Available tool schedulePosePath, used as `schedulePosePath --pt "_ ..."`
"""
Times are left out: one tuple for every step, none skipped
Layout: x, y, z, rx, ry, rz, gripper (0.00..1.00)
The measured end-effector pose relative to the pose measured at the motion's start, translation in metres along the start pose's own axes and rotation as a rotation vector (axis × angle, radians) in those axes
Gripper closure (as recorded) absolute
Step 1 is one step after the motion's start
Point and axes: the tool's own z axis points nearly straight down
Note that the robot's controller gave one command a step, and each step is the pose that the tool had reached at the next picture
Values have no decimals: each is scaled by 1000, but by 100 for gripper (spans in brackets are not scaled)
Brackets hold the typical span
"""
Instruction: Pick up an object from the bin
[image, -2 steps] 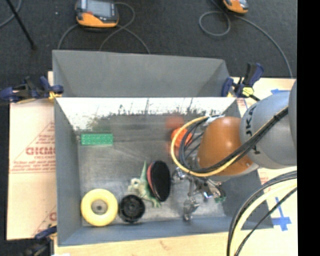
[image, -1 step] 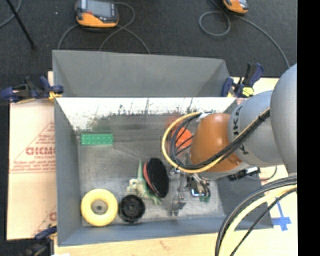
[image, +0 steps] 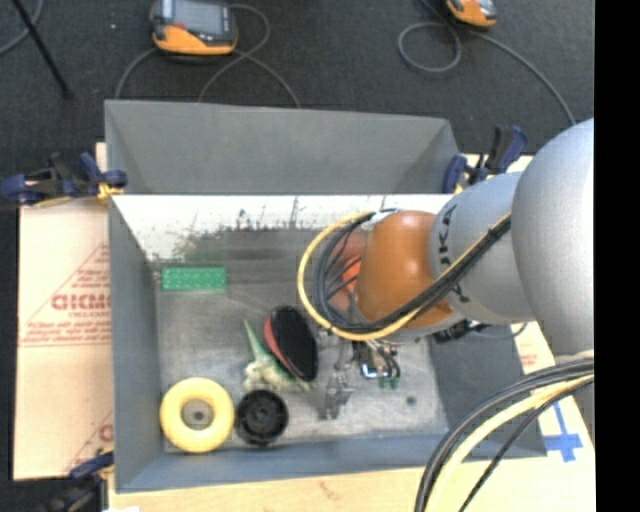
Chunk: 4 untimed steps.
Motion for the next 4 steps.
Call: schedulePosePath --pt "-4 15 0 -4 -4 111 0" --pt "-10 26 0 -1 -1 149 0" --pt "-21 46 -1 0 -7 -148 0" --pt "-48 64 -1 -3 0 -260 0"
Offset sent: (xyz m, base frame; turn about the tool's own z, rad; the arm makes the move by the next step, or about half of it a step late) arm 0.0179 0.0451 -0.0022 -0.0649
